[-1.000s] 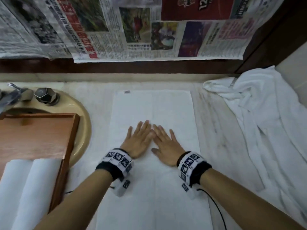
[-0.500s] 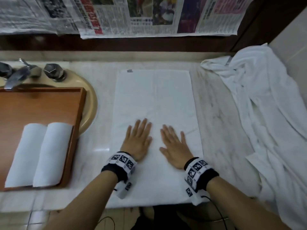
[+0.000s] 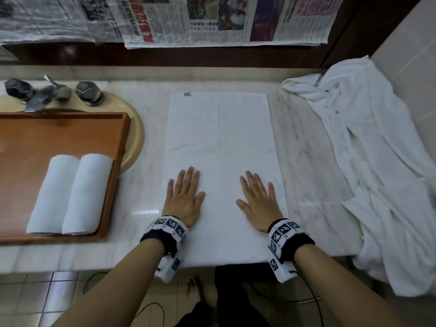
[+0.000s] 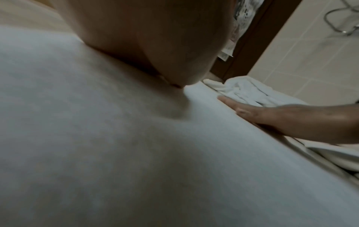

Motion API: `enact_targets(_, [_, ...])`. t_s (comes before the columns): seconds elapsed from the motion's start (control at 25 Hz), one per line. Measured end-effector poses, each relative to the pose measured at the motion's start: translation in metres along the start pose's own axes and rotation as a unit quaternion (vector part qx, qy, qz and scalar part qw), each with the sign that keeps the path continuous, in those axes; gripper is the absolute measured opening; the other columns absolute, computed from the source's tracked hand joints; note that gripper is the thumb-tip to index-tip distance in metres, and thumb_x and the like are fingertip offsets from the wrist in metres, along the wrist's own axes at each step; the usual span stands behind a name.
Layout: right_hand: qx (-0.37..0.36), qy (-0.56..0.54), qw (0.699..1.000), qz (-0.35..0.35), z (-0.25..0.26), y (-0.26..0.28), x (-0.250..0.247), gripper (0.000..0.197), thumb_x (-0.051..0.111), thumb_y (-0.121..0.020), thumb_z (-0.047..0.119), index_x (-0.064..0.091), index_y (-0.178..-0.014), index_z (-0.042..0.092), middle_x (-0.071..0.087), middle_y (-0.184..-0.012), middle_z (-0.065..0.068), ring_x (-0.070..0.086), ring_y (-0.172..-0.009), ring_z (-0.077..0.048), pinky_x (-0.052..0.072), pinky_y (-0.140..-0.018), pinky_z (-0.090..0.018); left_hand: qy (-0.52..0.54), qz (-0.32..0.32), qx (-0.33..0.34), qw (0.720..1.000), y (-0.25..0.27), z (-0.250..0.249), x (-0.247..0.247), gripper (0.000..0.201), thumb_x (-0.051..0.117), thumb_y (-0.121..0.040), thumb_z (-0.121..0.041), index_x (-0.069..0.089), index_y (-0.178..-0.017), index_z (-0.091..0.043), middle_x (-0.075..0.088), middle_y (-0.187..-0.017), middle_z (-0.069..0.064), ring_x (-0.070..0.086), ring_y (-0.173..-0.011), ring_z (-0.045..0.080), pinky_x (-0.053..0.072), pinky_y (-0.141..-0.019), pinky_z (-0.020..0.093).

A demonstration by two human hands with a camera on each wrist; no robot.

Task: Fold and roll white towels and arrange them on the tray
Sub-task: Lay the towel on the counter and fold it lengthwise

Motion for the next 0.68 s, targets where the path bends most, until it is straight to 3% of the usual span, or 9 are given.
enact_targets(0.04, [0.003, 0.002, 1.000, 0.001, -0.004, 0.005, 0.000, 0.074, -0.005, -0.086, 0.060, -0.020, -0.151, 0.027, -0.042, -0.147, 0.011, -0.032, -0.141, -0.010, -0.015, -0.117, -0.047, 0.009, -0.002, -0.012, 1.000, 0.003, 0.006, -0.003, 0.063, 0.009, -0.099, -0.050, -0.014, -0.153, -0.027, -0.025, -0.158, -0.010, -0.027, -0.143, 0.009, -0.018, -0.116, 0.036])
enact_targets(0.12, [0.011, -0.010, 1.000, 0.008, -0.002, 0.013, -0.001, 0.070, 0.006, -0.094, 0.058, -0.014, -0.153, 0.025, -0.033, -0.154, 0.008, -0.026, -0.144, -0.011, -0.009, -0.119, -0.049, 0.025, -0.001, -0.021, 0.999, 0.006, 0.003, -0.009, 0.063, 0.022, -0.101, -0.047, -0.001, -0.156, -0.024, -0.015, -0.161, -0.008, -0.017, -0.147, 0.012, -0.010, -0.119, 0.037])
enact_targets(0.24, [0.044, -0.058, 0.996, -0.050, 0.012, -0.001, -0.030, 0.059, 0.034, -0.101, 0.043, 0.020, -0.151, 0.017, 0.011, -0.160, -0.003, 0.008, -0.147, -0.020, 0.006, -0.119, -0.049, 0.058, -0.050, -0.063, 0.995, -0.003, -0.011, -0.034, 0.055, 0.039, -0.098, -0.046, 0.035, -0.146, -0.018, 0.023, -0.158, -0.001, 0.019, -0.145, 0.021, 0.020, -0.114, 0.042])
enact_targets(0.28, [0.044, -0.066, 0.994, -0.076, 0.019, -0.012, -0.044, 0.056, 0.037, -0.100, 0.040, 0.024, -0.149, 0.016, 0.017, -0.158, -0.003, 0.013, -0.145, -0.022, 0.008, -0.118, -0.050, 0.069, -0.060, -0.077, 0.993, -0.013, -0.016, -0.044, 0.053, 0.041, -0.098, -0.044, 0.038, -0.143, -0.015, 0.028, -0.156, 0.002, 0.024, -0.142, 0.023, 0.023, -0.112, 0.043])
enact_targets(0.36, [0.004, -0.061, 0.995, -0.076, 0.036, -0.040, -0.063, 0.057, 0.036, -0.102, 0.034, 0.017, -0.153, 0.016, 0.005, -0.162, 0.000, 0.003, -0.148, -0.020, 0.003, -0.119, -0.050, 0.071, -0.038, -0.062, 0.995, -0.039, -0.029, -0.054, 0.059, 0.036, -0.100, -0.043, 0.024, -0.151, -0.013, 0.014, -0.161, 0.003, 0.011, -0.148, 0.022, 0.014, -0.117, 0.046])
enact_targets(0.44, [-0.043, -0.029, 0.998, -0.025, 0.049, -0.066, -0.063, 0.059, 0.028, -0.104, 0.034, 0.004, -0.155, 0.019, -0.011, -0.162, 0.006, -0.011, -0.149, -0.018, -0.002, -0.119, -0.052, 0.053, 0.016, 0.002, 0.998, -0.062, -0.045, -0.045, 0.062, 0.023, -0.103, -0.045, 0.005, -0.156, -0.018, -0.007, -0.163, -0.003, -0.008, -0.150, 0.020, -0.001, -0.119, 0.047])
enact_targets(0.52, [-0.054, -0.012, 0.998, 0.004, 0.042, -0.080, -0.055, 0.059, 0.024, -0.105, 0.037, -0.003, -0.155, 0.022, -0.018, -0.161, 0.007, -0.017, -0.148, -0.017, -0.006, -0.118, -0.053, 0.044, 0.053, 0.032, 0.997, -0.073, -0.041, -0.034, 0.060, 0.012, -0.102, -0.048, -0.004, -0.155, -0.024, -0.015, -0.161, -0.007, -0.015, -0.148, 0.017, -0.009, -0.118, 0.046])
enact_targets(0.56, [-0.028, -0.019, 0.999, -0.002, 0.030, -0.086, -0.052, 0.060, 0.023, -0.104, 0.038, -0.007, -0.155, 0.023, -0.022, -0.160, 0.007, -0.019, -0.147, -0.016, -0.008, -0.117, -0.053, 0.045, 0.044, 0.008, 0.998, -0.078, -0.031, -0.032, 0.060, 0.009, -0.102, -0.050, -0.006, -0.155, -0.026, -0.019, -0.160, -0.008, -0.018, -0.148, 0.016, -0.012, -0.118, 0.045])
enact_targets(0.68, [0.176, -0.083, 0.981, -0.017, -0.005, -0.097, -0.058, 0.067, 0.019, -0.103, 0.044, -0.019, -0.151, 0.018, -0.033, -0.155, 0.002, -0.028, -0.144, -0.017, -0.014, -0.114, -0.057, 0.077, -0.013, -0.183, 0.980, -0.089, -0.001, -0.041, 0.064, 0.006, -0.099, -0.054, -0.013, -0.153, -0.024, -0.027, -0.158, -0.004, -0.025, -0.145, 0.017, -0.015, -0.118, 0.046])
Point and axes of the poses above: each hand's wrist, its own y-axis away from the middle knuckle, its own x-axis out of the palm, z = x × y, the point moved 4 cm from there along -y, towards the middle knuckle
